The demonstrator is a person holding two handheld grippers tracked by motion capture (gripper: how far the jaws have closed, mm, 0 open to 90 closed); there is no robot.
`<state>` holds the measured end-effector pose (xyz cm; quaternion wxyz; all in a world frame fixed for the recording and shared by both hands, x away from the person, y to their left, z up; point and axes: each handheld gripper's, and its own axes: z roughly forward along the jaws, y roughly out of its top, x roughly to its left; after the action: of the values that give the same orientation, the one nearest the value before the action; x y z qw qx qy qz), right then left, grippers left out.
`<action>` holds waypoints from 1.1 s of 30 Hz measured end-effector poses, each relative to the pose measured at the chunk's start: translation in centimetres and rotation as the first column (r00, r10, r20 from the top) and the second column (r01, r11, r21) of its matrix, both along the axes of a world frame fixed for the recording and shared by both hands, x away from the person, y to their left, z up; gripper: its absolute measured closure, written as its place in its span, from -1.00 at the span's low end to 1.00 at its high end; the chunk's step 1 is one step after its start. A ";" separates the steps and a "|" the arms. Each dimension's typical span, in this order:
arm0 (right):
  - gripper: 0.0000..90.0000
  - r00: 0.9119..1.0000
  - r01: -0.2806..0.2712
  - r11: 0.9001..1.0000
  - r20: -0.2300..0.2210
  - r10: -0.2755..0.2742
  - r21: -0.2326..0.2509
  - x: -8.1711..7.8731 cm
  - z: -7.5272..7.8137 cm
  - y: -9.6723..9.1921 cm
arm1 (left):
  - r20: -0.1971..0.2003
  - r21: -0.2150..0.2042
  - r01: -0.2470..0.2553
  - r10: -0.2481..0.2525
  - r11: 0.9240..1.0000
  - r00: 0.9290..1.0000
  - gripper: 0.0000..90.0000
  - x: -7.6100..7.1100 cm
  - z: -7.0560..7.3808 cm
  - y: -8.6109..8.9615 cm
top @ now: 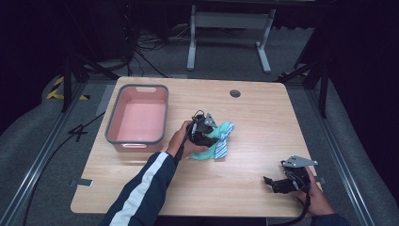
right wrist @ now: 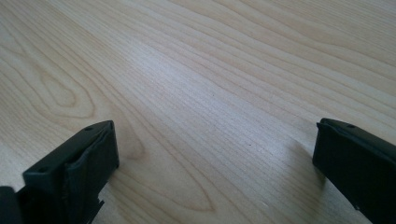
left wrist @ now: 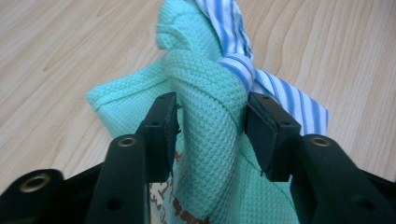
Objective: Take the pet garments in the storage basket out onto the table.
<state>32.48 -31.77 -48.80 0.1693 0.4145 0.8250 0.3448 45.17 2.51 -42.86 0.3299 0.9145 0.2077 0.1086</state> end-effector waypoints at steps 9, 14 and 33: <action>-0.99 1.000 0.000 1.000 0.000 0.000 0.000 0.0 0.0 0.0 | 0.029 0.009 -0.011 0.011 1.000 1.000 -0.08 -0.5 1.4 0.4; -0.99 1.000 0.000 1.000 0.000 0.000 0.000 0.0 0.0 0.0 | 0.048 0.015 -0.015 0.014 1.000 0.999 -0.21 -0.9 2.1 0.6; -0.99 1.000 0.000 1.000 0.000 0.000 0.000 0.0 0.0 0.0 | 0.084 0.055 0.024 -0.029 0.998 0.996 -0.53 -3.2 4.1 2.0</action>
<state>32.48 -31.77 -48.80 0.1692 0.4145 0.8250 0.3448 41.92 4.54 -38.80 0.3152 0.9202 0.1783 0.1484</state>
